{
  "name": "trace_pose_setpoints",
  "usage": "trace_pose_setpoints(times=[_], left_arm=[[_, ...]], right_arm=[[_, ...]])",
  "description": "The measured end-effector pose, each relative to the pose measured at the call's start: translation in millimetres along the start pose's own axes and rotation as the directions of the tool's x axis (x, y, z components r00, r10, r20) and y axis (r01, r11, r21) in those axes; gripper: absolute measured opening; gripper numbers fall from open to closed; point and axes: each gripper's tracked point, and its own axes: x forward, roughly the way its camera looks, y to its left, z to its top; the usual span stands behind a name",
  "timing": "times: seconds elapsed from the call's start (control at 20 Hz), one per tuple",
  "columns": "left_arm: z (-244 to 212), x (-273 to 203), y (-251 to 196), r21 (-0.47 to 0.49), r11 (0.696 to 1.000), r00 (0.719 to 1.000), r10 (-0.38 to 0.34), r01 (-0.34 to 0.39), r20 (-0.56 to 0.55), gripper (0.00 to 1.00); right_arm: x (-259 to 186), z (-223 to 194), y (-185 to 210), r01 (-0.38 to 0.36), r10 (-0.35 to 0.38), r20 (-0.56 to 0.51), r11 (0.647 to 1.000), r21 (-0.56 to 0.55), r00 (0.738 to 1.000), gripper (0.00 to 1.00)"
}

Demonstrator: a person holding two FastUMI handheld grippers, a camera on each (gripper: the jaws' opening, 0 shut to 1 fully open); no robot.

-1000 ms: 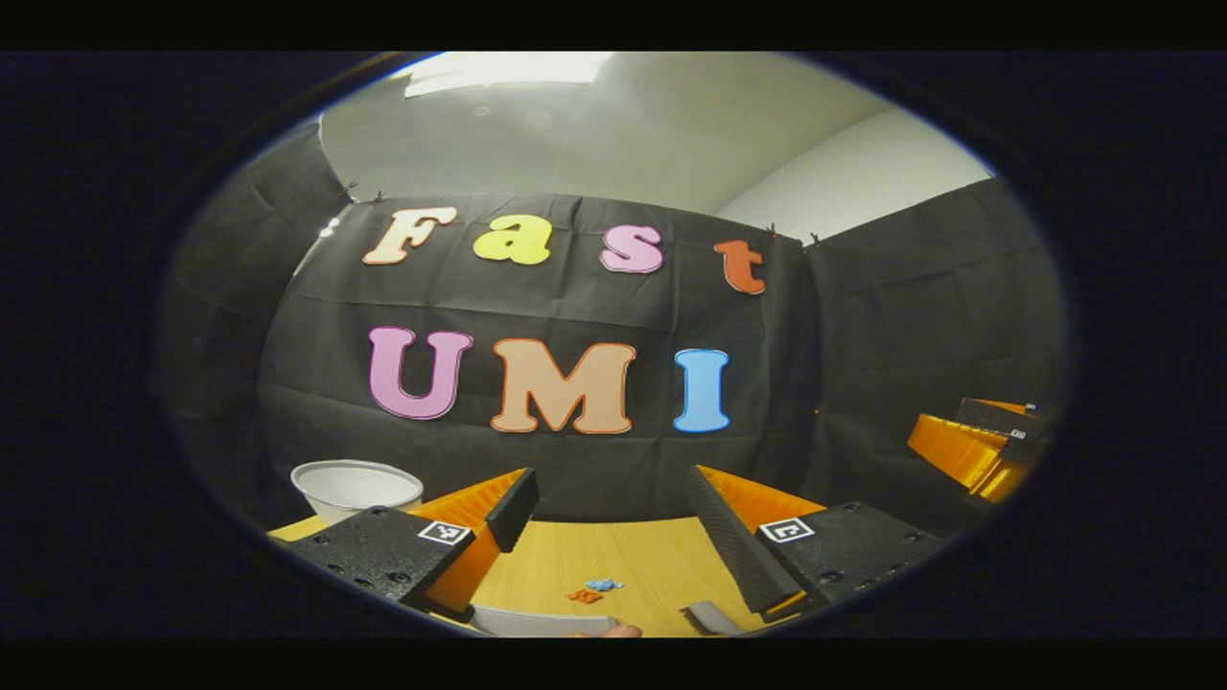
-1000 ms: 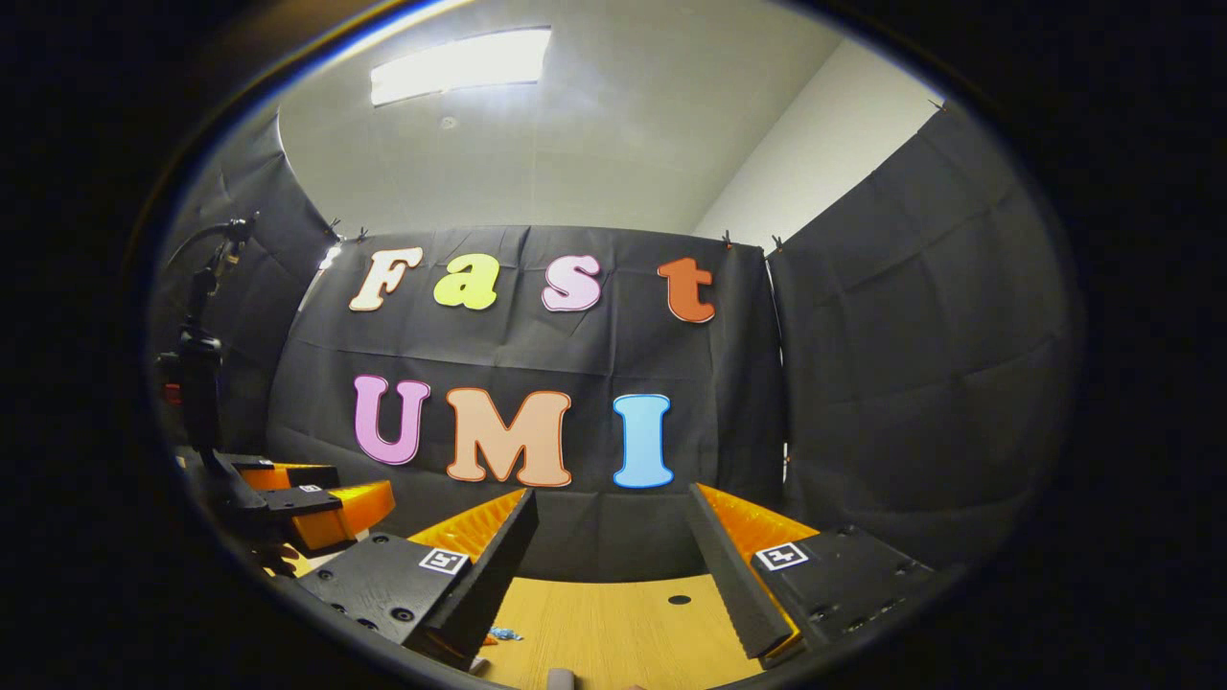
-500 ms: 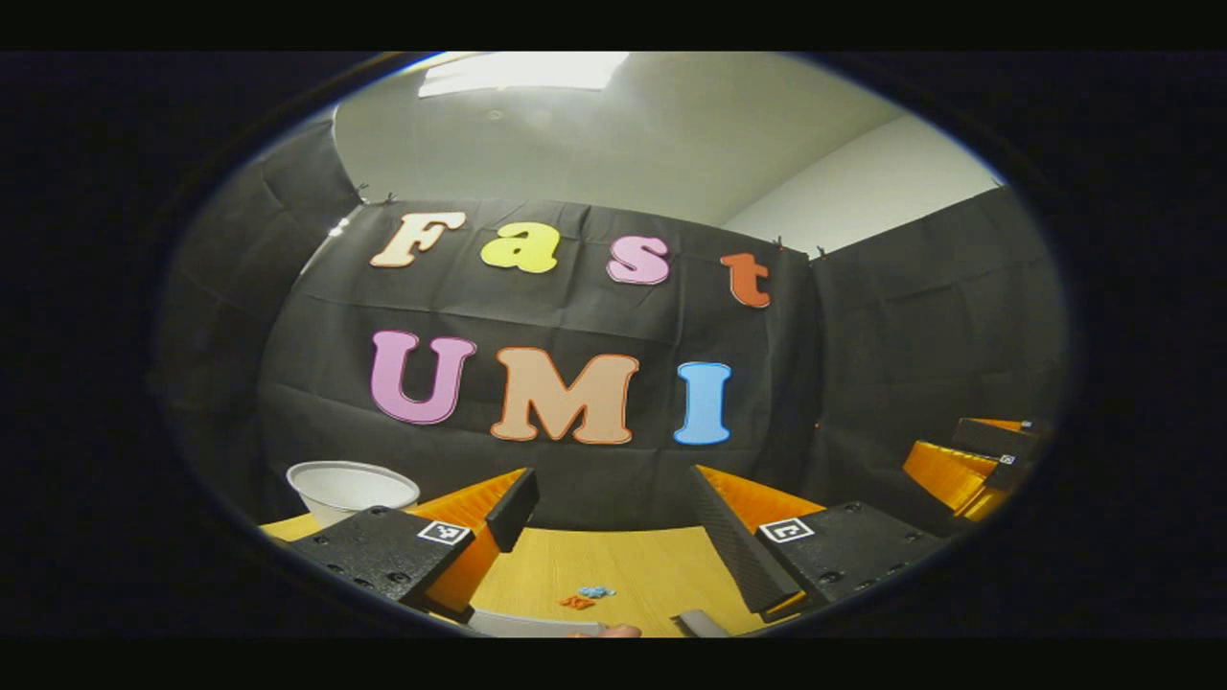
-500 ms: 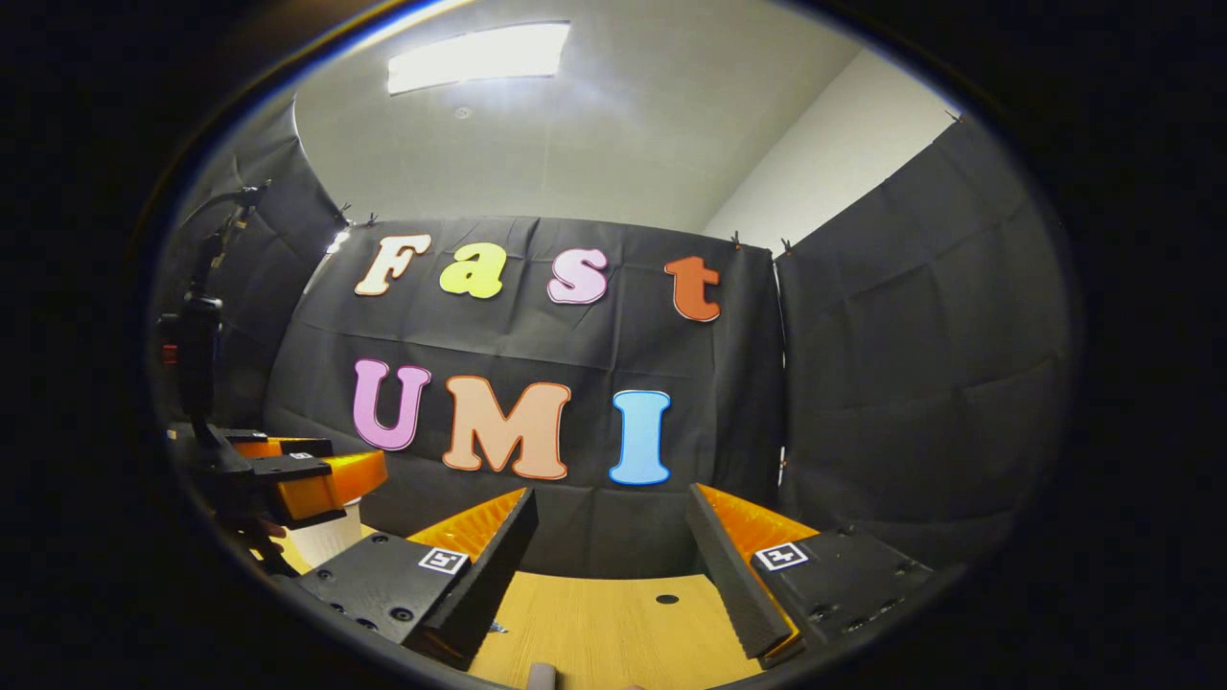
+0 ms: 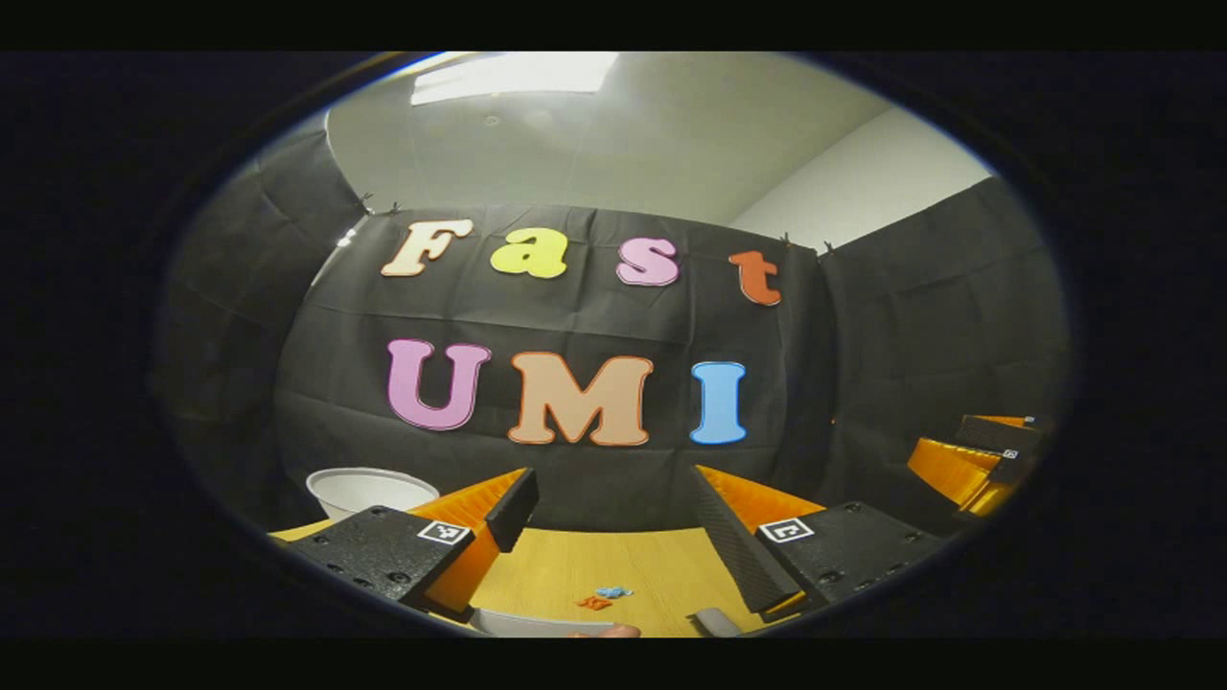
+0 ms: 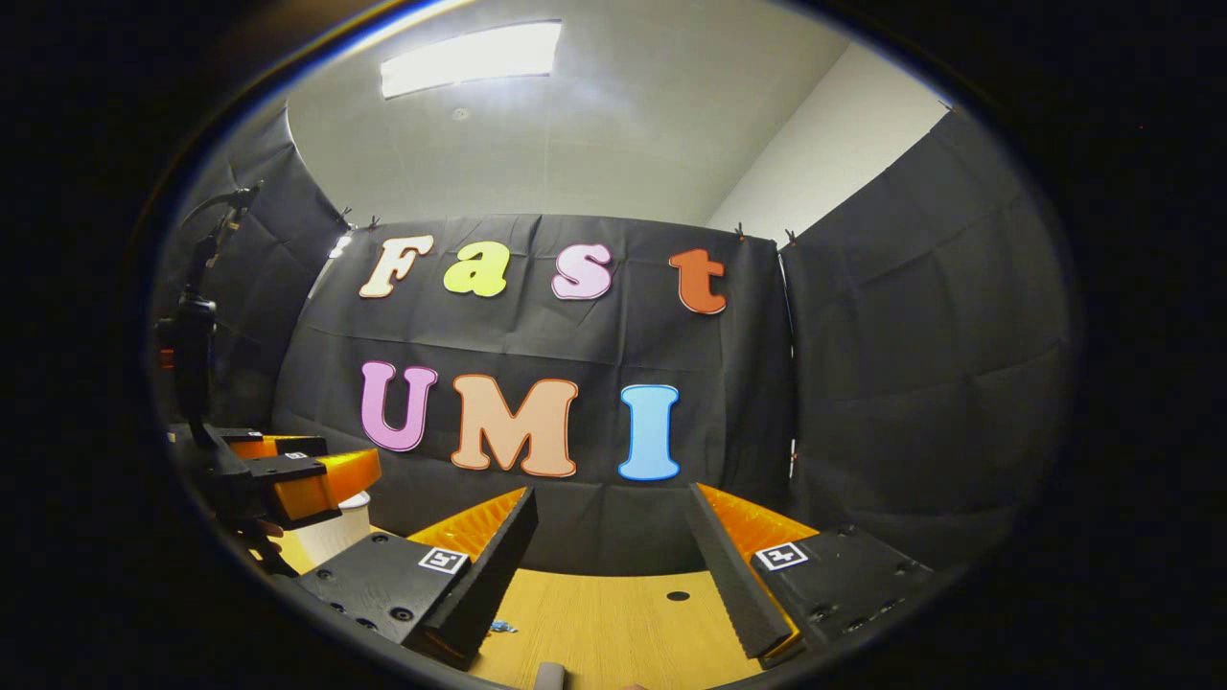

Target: Pick up the small broom and dustpan from the desktop, sweep the trash into the dustpan with the broom, and then empty the trash into the garbage bin.

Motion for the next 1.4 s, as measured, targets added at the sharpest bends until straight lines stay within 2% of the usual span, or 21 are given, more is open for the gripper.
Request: trace_pose_setpoints(times=[0.9,1.4], left_arm=[[-7.8,-17.1,36.9,0.06,0.995,0.996,0.088,-0.086,-0.03,0.94],[-39.2,-31.1,48.6,0.081,0.992,0.986,0.11,-0.1,-0.124,0.94]], right_arm=[[13.6,-15.4,29.0,-0.083,0.084,-0.034,0.995,0.048,0.996,0.92],[8.9,-55.0,43.8,-0.123,0.133,-0.139,0.989,0.081,0.981,0.92]])
